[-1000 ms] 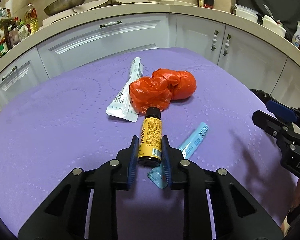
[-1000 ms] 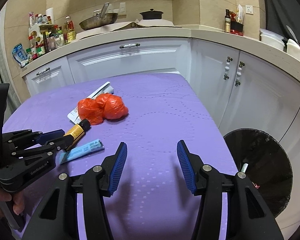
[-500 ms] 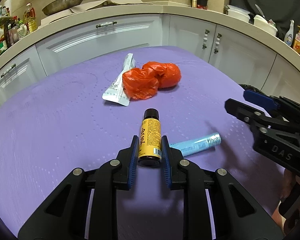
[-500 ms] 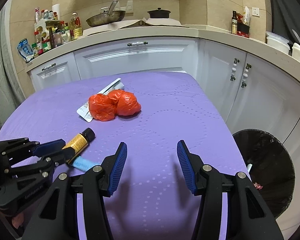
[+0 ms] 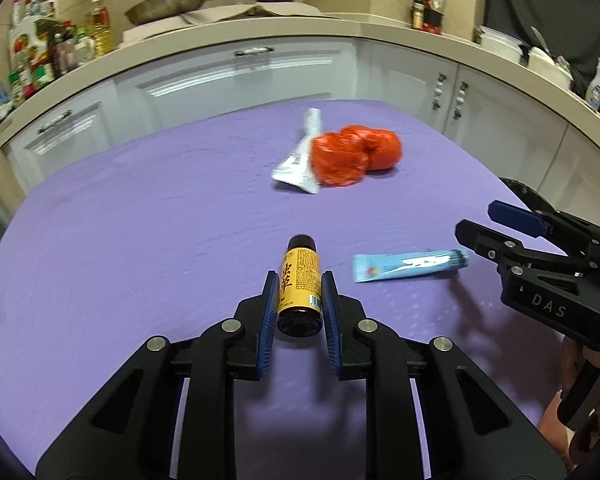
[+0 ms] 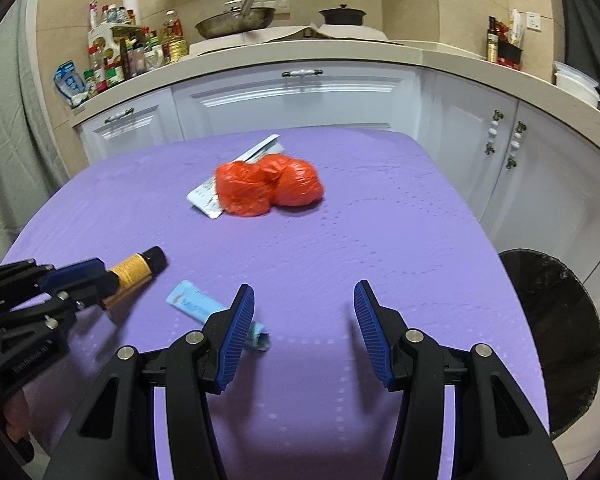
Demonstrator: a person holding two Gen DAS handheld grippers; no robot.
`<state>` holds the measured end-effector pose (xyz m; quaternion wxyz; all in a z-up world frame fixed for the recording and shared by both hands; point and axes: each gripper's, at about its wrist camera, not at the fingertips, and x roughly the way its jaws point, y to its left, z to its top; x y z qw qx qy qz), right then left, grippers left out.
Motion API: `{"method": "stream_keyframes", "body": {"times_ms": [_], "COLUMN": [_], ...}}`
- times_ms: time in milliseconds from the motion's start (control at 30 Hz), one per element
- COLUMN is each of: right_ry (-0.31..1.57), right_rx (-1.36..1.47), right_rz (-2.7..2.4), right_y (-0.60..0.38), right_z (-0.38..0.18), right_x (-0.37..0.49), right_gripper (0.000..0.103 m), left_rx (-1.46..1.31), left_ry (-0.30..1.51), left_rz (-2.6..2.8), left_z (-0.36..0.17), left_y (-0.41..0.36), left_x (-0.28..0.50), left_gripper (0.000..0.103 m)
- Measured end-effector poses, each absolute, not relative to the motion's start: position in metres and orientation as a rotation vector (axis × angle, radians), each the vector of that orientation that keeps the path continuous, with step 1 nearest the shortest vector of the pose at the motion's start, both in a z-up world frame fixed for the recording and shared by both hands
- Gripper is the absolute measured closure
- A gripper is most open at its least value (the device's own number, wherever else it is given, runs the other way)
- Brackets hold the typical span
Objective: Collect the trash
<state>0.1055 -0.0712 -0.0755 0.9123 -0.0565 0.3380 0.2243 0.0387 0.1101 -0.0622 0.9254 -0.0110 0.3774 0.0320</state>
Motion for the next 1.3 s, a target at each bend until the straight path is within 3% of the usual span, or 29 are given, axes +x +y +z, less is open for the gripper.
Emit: {"method": "stream_keyframes", "body": {"times_ms": [833, 1100, 1300], "right_ry": [0.805, 0.804, 0.793], "right_rx": [-0.207, -0.214, -0.21], "right_rz": [0.571, 0.602, 0.603], "right_y": [-0.031, -0.027, -0.026], "right_z": [-0.096, -0.095, -0.095], "right_x": [0.094, 0.088, 0.085], "right_gripper": [0.052, 0.083, 0.094], "left_rx": [-0.129, -0.135, -0.142], "left_ry": [0.75, 0.752, 0.746], "left_rz": [0.305, 0.308, 0.309], "left_z": [-0.06, -0.063, -0.063], "left_y": [0.21, 0.21, 0.209], "left_x": [-0.008, -0.012, -0.015], "left_gripper": [0.083, 0.083, 0.083]}}
